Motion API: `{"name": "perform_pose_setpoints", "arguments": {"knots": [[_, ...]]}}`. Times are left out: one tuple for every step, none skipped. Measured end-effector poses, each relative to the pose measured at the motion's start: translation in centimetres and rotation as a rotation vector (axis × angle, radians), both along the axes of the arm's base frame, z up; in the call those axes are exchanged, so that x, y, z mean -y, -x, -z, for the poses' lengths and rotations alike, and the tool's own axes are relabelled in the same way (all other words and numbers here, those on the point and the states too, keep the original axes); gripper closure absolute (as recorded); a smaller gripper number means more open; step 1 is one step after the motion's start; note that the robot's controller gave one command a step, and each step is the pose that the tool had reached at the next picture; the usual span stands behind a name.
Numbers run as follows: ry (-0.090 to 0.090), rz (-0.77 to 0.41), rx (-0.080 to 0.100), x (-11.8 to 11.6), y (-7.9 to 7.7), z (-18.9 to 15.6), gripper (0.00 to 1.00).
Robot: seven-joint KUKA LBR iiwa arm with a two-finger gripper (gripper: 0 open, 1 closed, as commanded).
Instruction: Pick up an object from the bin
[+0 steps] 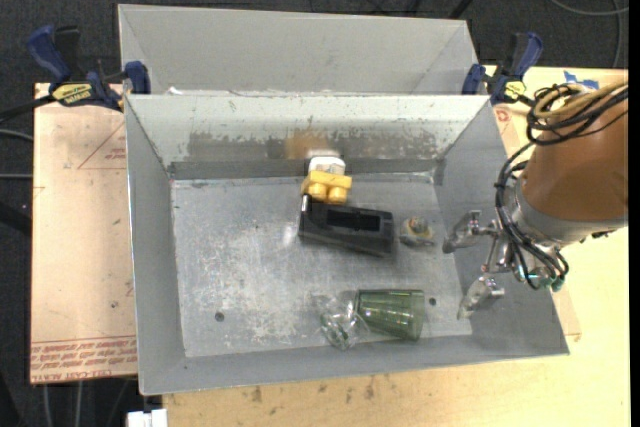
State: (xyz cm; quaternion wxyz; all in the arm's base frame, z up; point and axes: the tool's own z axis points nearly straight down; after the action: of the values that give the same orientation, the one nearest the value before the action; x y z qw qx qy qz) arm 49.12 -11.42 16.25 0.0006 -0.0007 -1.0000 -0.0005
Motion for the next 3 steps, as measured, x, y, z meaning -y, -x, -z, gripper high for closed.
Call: {"name": "perform_pose_setpoints", "arguments": {"knots": [[0.0,-0.002,0.001,0.0,-0.1,0.0,0.0],[0.0,0.073,-0.003,-6.3,-3.8,8.3,1.0],[0.003,0.076,0.012,-6.1,-4.1,8.4,0.0]]}}
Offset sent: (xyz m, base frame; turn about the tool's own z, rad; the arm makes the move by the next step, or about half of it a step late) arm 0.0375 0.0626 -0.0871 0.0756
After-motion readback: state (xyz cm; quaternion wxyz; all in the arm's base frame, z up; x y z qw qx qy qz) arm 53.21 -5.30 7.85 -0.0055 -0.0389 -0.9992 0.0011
